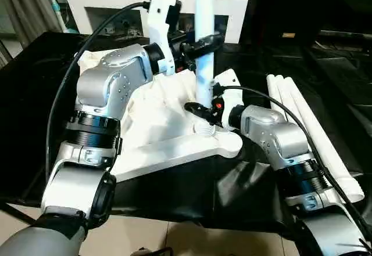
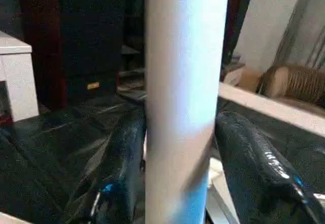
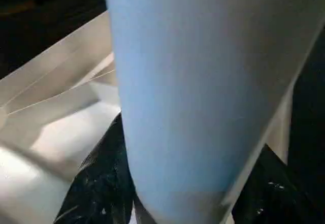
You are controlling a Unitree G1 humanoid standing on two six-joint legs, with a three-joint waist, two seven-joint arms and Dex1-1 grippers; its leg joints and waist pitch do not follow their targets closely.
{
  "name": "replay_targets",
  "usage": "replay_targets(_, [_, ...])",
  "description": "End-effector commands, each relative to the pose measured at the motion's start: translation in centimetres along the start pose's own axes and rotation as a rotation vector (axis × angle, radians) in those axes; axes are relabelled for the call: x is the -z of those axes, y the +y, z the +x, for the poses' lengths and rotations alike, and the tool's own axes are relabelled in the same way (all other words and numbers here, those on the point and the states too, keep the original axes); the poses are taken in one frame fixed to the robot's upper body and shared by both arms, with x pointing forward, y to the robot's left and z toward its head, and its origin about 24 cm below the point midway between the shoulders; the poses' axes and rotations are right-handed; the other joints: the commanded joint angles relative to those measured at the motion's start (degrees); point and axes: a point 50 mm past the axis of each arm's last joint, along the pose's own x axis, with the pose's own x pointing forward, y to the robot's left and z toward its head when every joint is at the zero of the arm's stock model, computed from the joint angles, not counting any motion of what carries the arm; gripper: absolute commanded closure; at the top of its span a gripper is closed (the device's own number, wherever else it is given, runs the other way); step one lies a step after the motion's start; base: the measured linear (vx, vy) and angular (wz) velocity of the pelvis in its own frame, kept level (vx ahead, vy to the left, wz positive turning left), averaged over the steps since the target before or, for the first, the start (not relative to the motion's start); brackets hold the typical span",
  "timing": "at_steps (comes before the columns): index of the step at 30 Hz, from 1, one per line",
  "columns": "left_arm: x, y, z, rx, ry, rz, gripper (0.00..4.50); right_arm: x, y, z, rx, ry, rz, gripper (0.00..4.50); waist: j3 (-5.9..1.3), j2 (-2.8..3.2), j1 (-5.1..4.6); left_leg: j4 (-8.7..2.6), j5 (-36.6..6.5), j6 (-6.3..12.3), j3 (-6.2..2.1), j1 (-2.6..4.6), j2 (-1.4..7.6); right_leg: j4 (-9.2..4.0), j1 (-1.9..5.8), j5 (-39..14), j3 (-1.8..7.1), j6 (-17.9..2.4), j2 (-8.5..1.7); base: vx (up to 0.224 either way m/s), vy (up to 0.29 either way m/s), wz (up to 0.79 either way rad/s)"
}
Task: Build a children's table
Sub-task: Insert table leg to table base
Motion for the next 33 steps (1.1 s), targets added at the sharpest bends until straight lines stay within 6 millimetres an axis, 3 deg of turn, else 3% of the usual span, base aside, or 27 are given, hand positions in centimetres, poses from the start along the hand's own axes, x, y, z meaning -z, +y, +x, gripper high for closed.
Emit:
replay_targets(1, [-0.9, 0.1, -0.1, -0.019, -0.134, -0.035, 1.74, -1.2, -0.5, -0.2, 0.029, -0.053, -0.001, 2.65, -4.48, -0.25, -0.01, -3.83, -3.1, 2.04, -1.26, 0.38, 2.33, -3.12, 4.35, 1.4, 2.85, -15.2, -3.25, 0.000, 0.000, 0.00])
replay_targets(3, [-1.8, 0.4, -0.5, -0.016, -0.289, -0.120, 1.71, -1.4, -1.0, -0.4, 0.048, -0.073, 0.034, 2.66, -4.55, -0.59, 0.12, -3.71, -2.7, 2.86, -1.21, 0.26, 2.28, -3.08, 4.48, 2.4, 2.85, -16.1, -3.39, 0.000, 0.000, 0.00])
replay_targets(5, [-2.2, 0.6, -0.9, -0.009, -0.395, -0.200, 1.71, -1.5, -1.7, -0.6, 0.076, -0.093, 0.052, 2.66, -4.56, -0.54, 0.20, -3.69, -2.7, 3.32, -1.21, 0.24, 2.25, -3.10, 4.41, 2.3, 2.78, -16.3, -3.38, 0.000, 0.000, 0.00])
replay_targets(9, [-1.3, 0.0, -2.2, 0.094, -0.406, -0.214, 1.71, -1.4, -2.7, -1.1, 0.083, -0.101, 0.052, 2.66, -4.36, -0.47, -0.01, -3.76, -3.3, 3.87, -1.15, 0.20, 2.29, -3.29, 4.38, 0.0, 2.74, -15.6, -3.28, 0.000, 0.000, 0.00])
replay_targets(10, [-0.3, -0.3, -2.6, 0.121, -0.321, -0.123, 1.71, -1.4, -2.9, -1.4, 0.062, -0.091, 0.058, 2.66, -4.51, -0.76, 0.02, -3.78, -2.9, 4.46, -1.16, 0.48, 2.43, -3.39, 4.22, -0.6, 2.76, -15.1, -3.17, 0.000, 0.000, 0.00])
replay_targets(11, [1.9, -0.7, -3.1, 0.158, -0.136, 0.040, 1.71, -1.1, -3.3, -1.9, 0.026, -0.065, 0.059, 2.66, -4.50, -0.95, -0.10, -3.75, -2.5, 4.66, -1.17, 0.26, 2.45, -3.13, 4.33, -0.4, 2.79, -14.7, -3.07, 0.000, 0.000, 0.00])
replay_targets(12, [3.6, -0.9, -3.6, 0.183, -0.012, 0.138, 1.71, -0.9, -3.5, -2.3, 0.004, -0.040, 0.052, 2.66, -4.49, -0.55, -0.07, -3.85, -2.7, 5.21, -1.35, 0.40, 2.74, -3.22, 4.12, -2.0, 2.81, -13.4, -3.20, 0.000, 0.000, 0.00])
replay_targets(13, [3.6, -0.9, -3.6, 0.183, -0.012, 0.138, 1.71, -0.9, -3.5, -2.3, 0.004, -0.040, 0.052, 2.66, -4.49, -0.47, -0.09, -3.94, -2.9, 5.41, -1.43, 0.56, 2.90, -3.43, 3.92, -3.1, 2.80, -12.8, -3.18, 0.000, 0.000, 0.00])
replay_targets(14, [7.5, -1.0, -4.9, 0.226, 0.242, 0.279, 1.71, -0.4, -3.9, -3.0, -0.042, 0.005, 0.032, 2.66, -4.46, -0.17, -0.04, -3.99, -3.4, 4.73, -1.47, 0.76, 3.02, -3.60, 3.71, -4.5, 2.78, -11.3, -2.99, 0.000, 0.000, 0.00])
replay_targets(15, [9.0, -1.0, -5.5, 0.243, 0.320, 0.321, 1.71, -0.3, -3.9, -3.3, -0.070, 0.014, 0.041, 2.66, -4.36, -0.37, -0.22, -4.03, -3.5, 4.38, -1.27, 0.71, 3.08, -3.41, 3.66, -4.5, 2.89, -11.0, -2.97, 0.000, 0.000, 0.00])
replay_targets(16, [9.9, -1.0, -5.8, 0.254, 0.361, 0.343, 1.71, -0.3, -3.9, -3.5, -0.088, 0.017, 0.048, 2.66, -4.30, -0.21, -0.17, -4.05, -3.7, 3.90, -1.25, 0.69, 3.00, -3.48, 3.69, -4.5, 2.91, -10.9, -3.02, 0.000, 0.000, 0.00])
replay_targets(17, [11.2, -0.9, -6.2, 0.263, 0.417, 0.347, 1.71, -0.4, -4.0, -3.8, -0.103, 0.016, 0.049, 2.66, -4.42, -0.59, -0.17, -3.99, -3.5, 3.61, -1.10, 0.78, 3.01, -3.37, 3.66, -3.9, 2.96, -11.1, -3.08, 0.000, 0.000, 0.00])
replay_targets(18, [12.5, -1.0, -6.5, 0.266, 0.468, 0.341, 1.71, -0.5, -4.2, -4.2, -0.114, 0.009, 0.049, 2.66, -4.47, -0.53, -0.11, -3.98, -3.1, 3.16, -1.06, 0.78, 2.96, -3.16, 3.64, -2.9, 3.01, -11.9, -3.13, 0.000, 0.000, 0.00])
replay_targets(19, [13.1, -1.0, -6.6, 0.264, 0.489, 0.336, 1.71, -0.6, -4.3, -4.4, -0.119, 0.004, 0.048, 2.66, -4.47, -0.94, -0.06, -4.03, -3.0, 3.12, -1.09, 0.65, 2.97, -3.19, 3.75, -2.5, 3.00, -12.2, -3.20, 0.000, 0.000, 0.00])
replay_targets(20, [13.7, -1.0, -6.6, 0.254, 0.502, 0.332, 1.71, -0.7, -4.4, -4.6, -0.127, -0.001, 0.044, 2.66, -4.36, -0.59, 0.04, -4.04, -3.7, 2.64, -1.05, 0.75, 2.99, -3.11, 3.62, -2.2, 3.05, -13.1, -3.33, 0.000, 0.000, 0.00])
replay_targets(22, [14.1, -1.0, -6.4, 0.235, 0.500, 0.317, 1.71, -0.8, -4.5, -4.8, -0.133, 0.001, 0.035, 2.66, -4.36, -1.00, -0.08, -4.06, -4.0, 2.34, -1.05, 0.62, 2.91, -3.12, 3.84, -1.8, 3.06, -13.6, -3.36, 0.000, 0.000, 0.00])
replay_targets(25, [14.6, -1.1, -6.4, 0.223, 0.514, 0.285, 1.71, -0.7, -4.5, -5.0, -0.151, 0.014, 0.025, 2.66, -4.29, -1.14, -0.07, -4.01, -4.6, 2.45, -1.02, 0.59, 2.79, -3.26, 3.89, -3.6, 3.08, -13.7, -3.47, 0.000, 0.000, 0.00])
replay_targets(26, [15.0, -1.1, -6.6, 0.225, 0.538, 0.277, 1.71, -0.6, -4.4, -5.0, -0.160, 0.022, 0.021, 2.66, -4.30, -1.13, -0.06, -4.01, -4.6, 2.50, -1.03, 0.60, 2.81, -3.30, 3.88, -3.8, 3.09, -13.7, -3.50, 0.000, 0.000, 0.00])
replay_targets(27, [15.8, -1.1, -7.0, 0.234, 0.588, 0.280, 1.71, -0.3, -4.1, -5.0, -0.172, 0.038, 0.019, 2.66, -4.32, -0.57, -0.17, -3.96, -4.3, 2.49, -1.12, 0.57, 2.77, -3.29, 3.83, -3.7, 3.05, -13.6, -3.38, 0.000, 0.000, 0.00])
replay_targets(29, [16.5, -0.9, -7.3, 0.229, 0.629, 0.288, 1.71, -0.1, -3.9, -4.9, -0.177, 0.050, 0.015, 2.66, -4.32, -0.71, -0.37, -3.96, -4.5, 2.70, -1.09, 0.55, 2.67, -3.43, 3.83, -3.6, 3.05, -13.2, -3.19, 0.000, 0.000, 0.00])
replay_targets(30, [16.6, -0.9, -7.3, 0.228, 0.632, 0.289, 1.97, -0.1, -3.8, -4.9, -0.178, 0.051, 0.015, 2.66, -4.39, -0.57, -0.43, -3.92, -4.5, 2.69, -1.13, 0.58, 2.65, -3.47, 3.86, -3.4, 3.04, -13.1, -3.23, 0.000, 0.000, 0.00])
replay_targets(33, [16.8, -0.5, -7.3, 0.208, 0.654, 0.252, 2.03, 0.4, -3.6, -4.7, -0.170, 0.066, -0.002, 2.66, -4.47, -0.42, -0.42, -3.92, -4.7, 2.38, -1.15, 0.70, 2.71, -3.39, 3.77, -3.0, 3.00, -13.7, -3.24, 0.000, 0.000, 0.00])
